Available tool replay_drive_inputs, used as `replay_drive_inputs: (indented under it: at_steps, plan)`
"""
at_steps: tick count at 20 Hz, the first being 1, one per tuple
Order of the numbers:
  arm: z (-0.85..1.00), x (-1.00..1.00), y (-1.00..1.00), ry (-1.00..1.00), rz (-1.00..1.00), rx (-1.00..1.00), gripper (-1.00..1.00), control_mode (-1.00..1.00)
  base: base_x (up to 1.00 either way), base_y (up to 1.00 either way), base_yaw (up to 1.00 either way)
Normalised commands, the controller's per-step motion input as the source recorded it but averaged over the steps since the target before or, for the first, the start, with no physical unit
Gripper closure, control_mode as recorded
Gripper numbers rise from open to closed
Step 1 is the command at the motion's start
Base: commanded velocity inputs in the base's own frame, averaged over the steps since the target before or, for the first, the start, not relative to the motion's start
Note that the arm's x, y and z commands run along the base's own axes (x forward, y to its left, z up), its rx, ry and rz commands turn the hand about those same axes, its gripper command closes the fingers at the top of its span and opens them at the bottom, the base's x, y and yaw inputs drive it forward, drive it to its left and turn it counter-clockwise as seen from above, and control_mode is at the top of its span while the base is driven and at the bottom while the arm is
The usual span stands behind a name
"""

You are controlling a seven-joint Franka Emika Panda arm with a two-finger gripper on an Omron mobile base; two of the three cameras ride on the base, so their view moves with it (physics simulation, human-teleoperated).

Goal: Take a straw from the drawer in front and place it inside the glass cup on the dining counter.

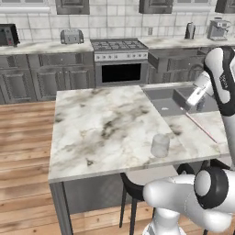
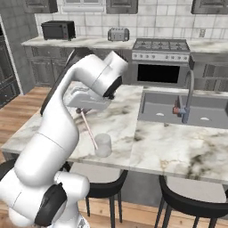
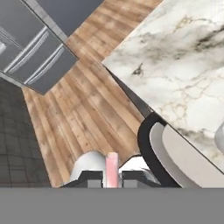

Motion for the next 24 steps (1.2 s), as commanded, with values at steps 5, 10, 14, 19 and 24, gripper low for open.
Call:
replay_drive_inputs:
  at_steps: [5,10,14,19,24]
  plan:
    - [0.0,0.19,0.02,-0.08,0.22,0.42,1.0,-1.0,0.0,0.0,0.0]
    - [0.0,0.18,0.01,-0.16,0.18,0.4,1.0,-1.0,0.0,0.0,0.0]
    - [0.06,0.27,0.0,-0.19,0.16,0.3,1.0,-1.0,0.0,0.0,0.0]
    - [0.21,0.25,0.0,-0.19,0.15,0.26,1.0,-1.0,0.0,0.0,0.0]
    - [0.16,0.06,0.0,-0.19,0.11,0.15,1.0,-1.0,0.0,0.0,0.0]
